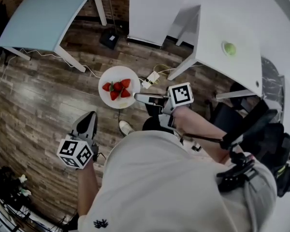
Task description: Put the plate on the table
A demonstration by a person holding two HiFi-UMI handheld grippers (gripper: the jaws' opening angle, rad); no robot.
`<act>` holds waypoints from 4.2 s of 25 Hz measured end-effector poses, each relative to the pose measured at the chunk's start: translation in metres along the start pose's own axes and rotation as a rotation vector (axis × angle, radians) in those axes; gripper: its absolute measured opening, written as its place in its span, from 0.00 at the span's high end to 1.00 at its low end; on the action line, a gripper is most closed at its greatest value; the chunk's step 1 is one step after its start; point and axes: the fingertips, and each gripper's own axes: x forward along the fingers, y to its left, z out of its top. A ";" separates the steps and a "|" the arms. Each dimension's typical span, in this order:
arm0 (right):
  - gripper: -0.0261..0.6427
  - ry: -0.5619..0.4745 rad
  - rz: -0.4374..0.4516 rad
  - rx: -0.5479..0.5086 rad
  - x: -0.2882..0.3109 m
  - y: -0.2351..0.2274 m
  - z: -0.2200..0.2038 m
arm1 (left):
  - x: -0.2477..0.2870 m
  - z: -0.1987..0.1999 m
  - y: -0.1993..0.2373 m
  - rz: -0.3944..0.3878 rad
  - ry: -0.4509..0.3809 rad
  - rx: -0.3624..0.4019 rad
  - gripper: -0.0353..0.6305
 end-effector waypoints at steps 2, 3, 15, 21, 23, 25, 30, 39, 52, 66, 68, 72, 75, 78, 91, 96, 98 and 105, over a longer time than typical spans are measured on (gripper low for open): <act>0.94 -0.002 0.002 0.005 0.009 -0.006 0.007 | 0.006 -0.001 0.005 -0.004 0.025 0.027 0.94; 0.94 -0.004 0.005 0.009 0.014 -0.008 0.012 | 0.010 0.000 0.007 -0.007 0.038 0.043 0.94; 0.94 0.104 0.044 0.051 0.069 -0.045 0.132 | 0.098 0.054 0.060 0.090 0.097 0.091 0.94; 0.94 0.174 0.069 0.026 0.101 -0.055 0.205 | 0.136 0.109 0.094 0.179 0.070 0.081 0.94; 0.94 0.183 0.070 0.013 0.110 -0.059 0.225 | 0.145 0.121 0.101 0.199 0.068 0.098 0.94; 0.94 0.175 0.075 0.017 0.117 -0.061 0.240 | 0.153 0.126 0.104 0.195 0.082 0.100 0.94; 0.94 0.137 0.075 0.041 0.141 -0.077 0.286 | 0.172 0.142 0.137 0.195 0.089 0.076 0.94; 0.94 0.128 0.054 0.016 0.241 -0.088 0.359 | 0.196 0.184 0.257 0.161 0.095 0.105 0.94; 0.94 0.156 0.027 0.049 0.460 -0.117 0.457 | 0.218 0.264 0.428 0.079 0.150 0.165 0.94; 0.94 0.367 -0.012 0.112 0.678 -0.222 0.595 | 0.269 0.335 0.594 0.299 0.104 -0.037 0.94; 0.94 0.394 -0.028 0.130 0.718 -0.235 0.611 | 0.270 0.350 0.622 0.342 0.096 -0.060 0.94; 0.94 0.441 -0.062 0.176 0.774 -0.259 0.636 | 0.271 0.372 0.654 0.421 0.081 -0.119 0.94; 0.94 0.467 -0.087 0.184 0.789 -0.282 0.639 | 0.275 0.373 0.650 0.469 0.058 -0.142 0.94; 0.94 0.477 -0.118 0.202 0.807 -0.302 0.640 | 0.274 0.377 0.653 0.504 0.048 -0.159 0.94; 0.94 0.528 -0.228 0.152 0.833 -0.356 0.640 | 0.273 0.358 0.658 0.602 0.055 -0.232 0.94; 0.88 0.545 -0.288 0.046 0.834 -0.361 0.643 | 0.274 0.361 0.656 0.595 0.061 -0.202 0.94; 0.83 0.548 -0.304 0.036 0.838 -0.359 0.643 | 0.273 0.365 0.658 0.590 0.054 -0.201 0.94; 0.80 0.588 -0.385 -0.129 0.832 -0.359 0.649 | 0.270 0.366 0.657 0.592 0.062 -0.192 0.94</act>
